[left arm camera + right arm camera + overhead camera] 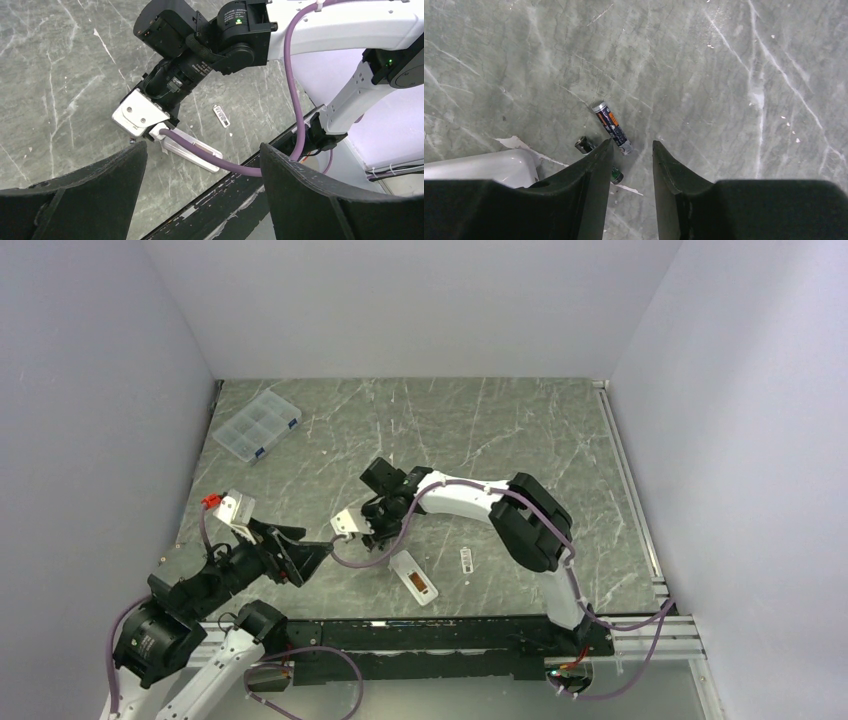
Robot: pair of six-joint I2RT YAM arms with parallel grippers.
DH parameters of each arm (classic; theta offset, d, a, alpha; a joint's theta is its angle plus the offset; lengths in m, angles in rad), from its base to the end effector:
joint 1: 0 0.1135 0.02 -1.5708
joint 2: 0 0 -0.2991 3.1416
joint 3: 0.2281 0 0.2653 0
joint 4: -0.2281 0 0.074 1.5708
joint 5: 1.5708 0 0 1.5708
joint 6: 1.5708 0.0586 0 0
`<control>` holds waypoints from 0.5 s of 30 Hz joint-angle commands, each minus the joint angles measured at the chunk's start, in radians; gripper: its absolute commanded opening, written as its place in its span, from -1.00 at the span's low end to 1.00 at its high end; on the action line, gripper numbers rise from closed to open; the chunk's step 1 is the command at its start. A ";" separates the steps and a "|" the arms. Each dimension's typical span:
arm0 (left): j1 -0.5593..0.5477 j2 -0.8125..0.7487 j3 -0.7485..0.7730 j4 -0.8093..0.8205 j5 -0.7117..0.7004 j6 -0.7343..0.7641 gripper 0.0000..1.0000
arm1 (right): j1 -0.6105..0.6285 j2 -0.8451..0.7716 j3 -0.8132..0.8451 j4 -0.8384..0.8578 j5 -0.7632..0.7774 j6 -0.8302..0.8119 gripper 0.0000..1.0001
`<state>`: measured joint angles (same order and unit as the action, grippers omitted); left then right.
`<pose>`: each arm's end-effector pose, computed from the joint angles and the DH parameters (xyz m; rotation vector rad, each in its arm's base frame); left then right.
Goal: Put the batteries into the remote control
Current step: Pick up the battery from the center of the board.
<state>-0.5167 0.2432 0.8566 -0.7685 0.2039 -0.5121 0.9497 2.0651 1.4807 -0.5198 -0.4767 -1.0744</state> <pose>0.0257 -0.0282 0.3630 0.1625 1.8078 -0.9224 0.2500 0.3956 0.1717 -2.2749 1.2460 0.5896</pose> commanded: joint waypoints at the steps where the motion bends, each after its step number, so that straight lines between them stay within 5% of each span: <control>1: 0.008 -0.006 -0.001 0.025 0.000 0.015 0.76 | 0.000 0.025 0.041 -0.021 -0.011 -0.024 -0.26; 8: 0.022 -0.008 -0.001 0.026 0.006 0.017 0.76 | 0.007 0.044 0.038 -0.029 -0.004 -0.019 -0.28; 15: 0.025 -0.006 -0.001 0.028 0.012 0.020 0.76 | 0.012 0.087 0.086 -0.110 -0.027 -0.011 -0.52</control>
<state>-0.4980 0.2432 0.8566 -0.7685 0.2054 -0.5087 0.9573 2.1136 1.5249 -0.5552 -0.4751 -1.0733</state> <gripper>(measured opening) 0.879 0.266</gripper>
